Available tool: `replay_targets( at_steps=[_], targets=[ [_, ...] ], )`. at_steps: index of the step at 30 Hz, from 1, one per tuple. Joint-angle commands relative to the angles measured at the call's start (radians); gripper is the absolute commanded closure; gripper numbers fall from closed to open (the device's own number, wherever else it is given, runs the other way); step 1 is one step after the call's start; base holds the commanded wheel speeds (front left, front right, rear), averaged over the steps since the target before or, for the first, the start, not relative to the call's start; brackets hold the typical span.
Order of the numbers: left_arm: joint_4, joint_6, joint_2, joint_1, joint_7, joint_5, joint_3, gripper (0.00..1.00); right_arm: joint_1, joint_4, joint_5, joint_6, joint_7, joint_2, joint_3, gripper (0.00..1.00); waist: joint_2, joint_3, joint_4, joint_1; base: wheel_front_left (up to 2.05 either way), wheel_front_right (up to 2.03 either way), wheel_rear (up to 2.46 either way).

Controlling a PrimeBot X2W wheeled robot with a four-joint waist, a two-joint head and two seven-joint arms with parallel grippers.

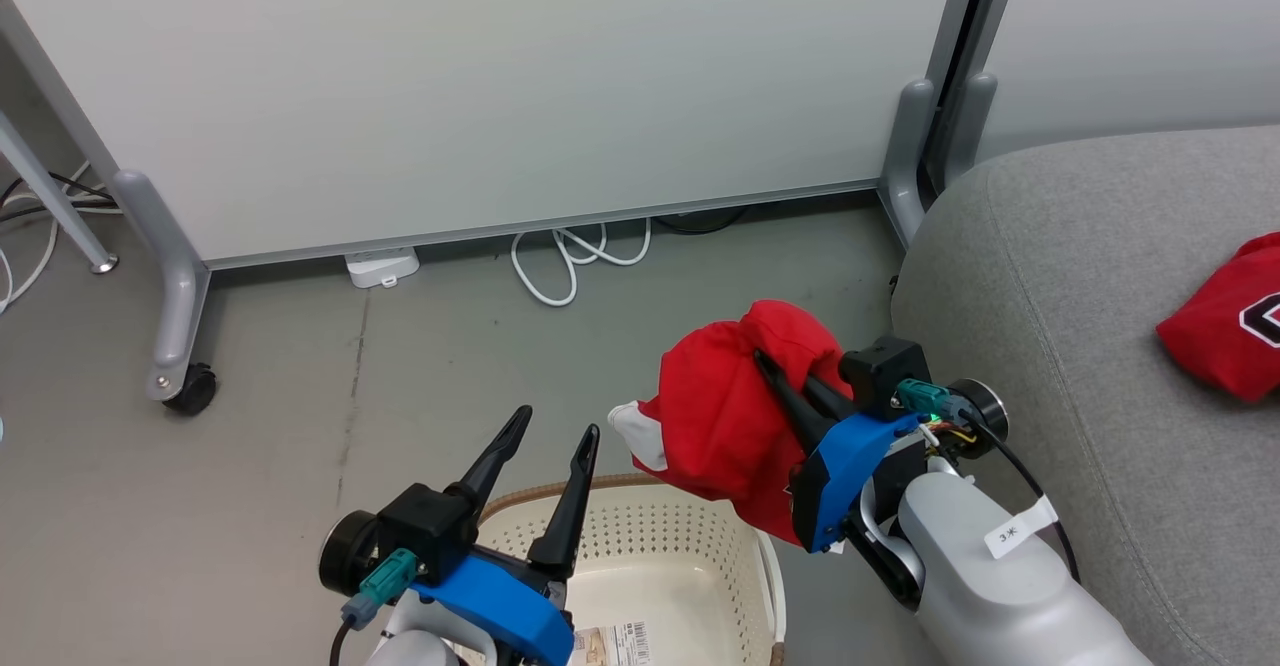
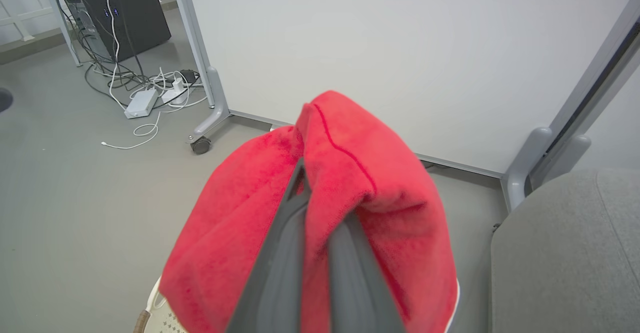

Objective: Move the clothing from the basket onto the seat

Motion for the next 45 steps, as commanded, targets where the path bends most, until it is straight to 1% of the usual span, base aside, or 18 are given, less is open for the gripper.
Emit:
replay_targets(
  at_steps=[1,8,14,18,22,31,37,39,45],
  targets=[
    [-0.002,-0.006,-0.004,0.010,-0.003,0.005,0.013,0.00,0.016,0.000,-0.007,0.000,-0.004,0.001,-0.005,1.00,0.0000,-0.001,-0.001,0.0000,0.00,0.00,0.00],
    [-0.001,-0.017,-0.031,0.037,-0.003,0.039,0.068,0.00,0.021,-0.004,-0.024,0.000,-0.004,0.001,-0.034,1.00,0.0000,-0.001,-0.009,0.0000,0.00,0.00,0.00],
    [-0.008,-0.024,-0.041,0.037,-0.003,0.057,0.092,0.00,0.022,-0.025,-0.037,0.000,-0.004,0.001,-0.046,1.00,0.0000,0.008,-0.059,0.0000,0.00,0.00,0.00],
    [-0.016,-0.024,-0.043,0.033,-0.002,0.060,0.099,0.00,0.016,-0.053,-0.055,0.000,-0.004,0.001,-0.050,1.00,0.0000,0.015,-0.123,0.0000,0.00,0.00,0.00],
    [-0.024,-0.022,-0.038,0.027,-0.003,0.056,0.101,0.00,0.022,-0.087,-0.076,0.000,-0.004,0.001,-0.066,1.00,0.0000,0.024,-0.202,0.0000,0.00,0.00,0.00],
    [-0.042,-0.022,-0.023,0.012,-0.003,0.060,0.098,0.00,0.046,-0.141,-0.116,0.000,-0.004,0.001,-0.127,1.00,0.0000,0.049,-0.388,0.0000,0.00,0.00,0.00],
    [-0.042,-0.022,-0.011,0.001,-0.003,0.064,0.089,0.00,0.067,-0.168,-0.125,0.000,-0.004,0.001,-0.161,1.00,0.0000,0.066,-0.493,0.0000,0.00,0.00,0.00],
    [-0.040,-0.022,-0.009,-0.005,-0.003,0.064,0.081,0.00,0.071,-0.173,-0.130,0.000,-0.004,0.001,-0.174,1.00,0.0000,0.072,-0.518,0.0000,0.00,0.00,0.00],
    [-0.020,-0.022,0.002,-0.057,-0.003,0.048,0.017,0.00,0.100,-0.206,-0.159,0.000,-0.004,0.002,-0.258,1.00,0.0000,0.103,-0.534,0.0000,0.00,0.00,0.00]
  ],
)
